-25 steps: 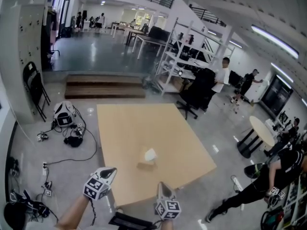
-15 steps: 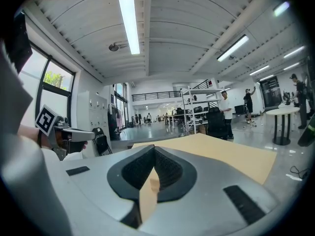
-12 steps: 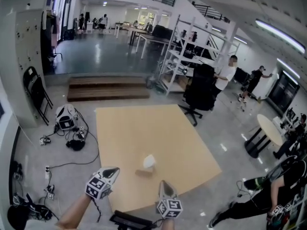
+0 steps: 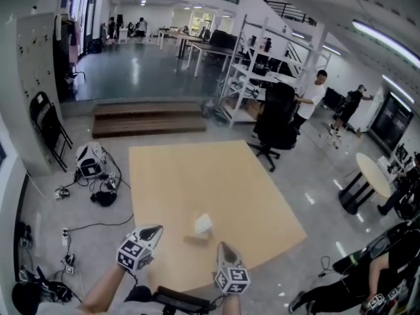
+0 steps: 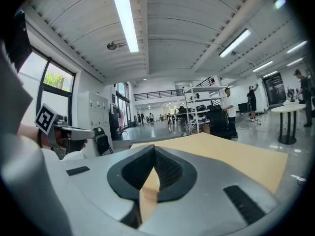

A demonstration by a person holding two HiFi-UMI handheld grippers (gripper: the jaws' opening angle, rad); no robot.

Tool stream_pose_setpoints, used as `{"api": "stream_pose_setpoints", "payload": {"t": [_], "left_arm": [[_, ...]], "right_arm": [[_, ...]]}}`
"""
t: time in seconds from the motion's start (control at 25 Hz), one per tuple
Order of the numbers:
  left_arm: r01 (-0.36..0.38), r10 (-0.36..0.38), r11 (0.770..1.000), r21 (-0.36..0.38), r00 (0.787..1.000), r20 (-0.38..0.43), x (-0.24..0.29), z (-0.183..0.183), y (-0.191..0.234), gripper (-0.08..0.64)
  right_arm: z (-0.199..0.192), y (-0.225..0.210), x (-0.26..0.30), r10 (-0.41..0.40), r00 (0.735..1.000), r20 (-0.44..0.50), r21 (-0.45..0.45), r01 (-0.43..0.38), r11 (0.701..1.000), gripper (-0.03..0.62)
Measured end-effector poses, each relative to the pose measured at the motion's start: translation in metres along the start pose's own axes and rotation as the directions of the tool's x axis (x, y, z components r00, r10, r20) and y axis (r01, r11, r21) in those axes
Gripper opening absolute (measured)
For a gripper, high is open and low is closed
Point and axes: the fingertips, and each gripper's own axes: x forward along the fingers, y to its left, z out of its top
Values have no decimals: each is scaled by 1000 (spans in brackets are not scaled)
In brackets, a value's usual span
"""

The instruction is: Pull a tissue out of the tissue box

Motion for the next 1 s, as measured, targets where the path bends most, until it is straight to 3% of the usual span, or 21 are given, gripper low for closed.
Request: {"api": "stream_pose_setpoints", "payload": {"t": [0.48, 1.0], "left_arm": [[6, -7, 1000, -25, 1000, -24, 26, -5, 20, 6], [53, -62, 997, -64, 987, -150, 58, -51, 46, 6]], "right_arm": [[-3, -4, 33, 0, 999, -37, 8, 1, 1000, 11], [-50, -7, 73, -27, 987, -161, 89, 42, 995, 11]]}}
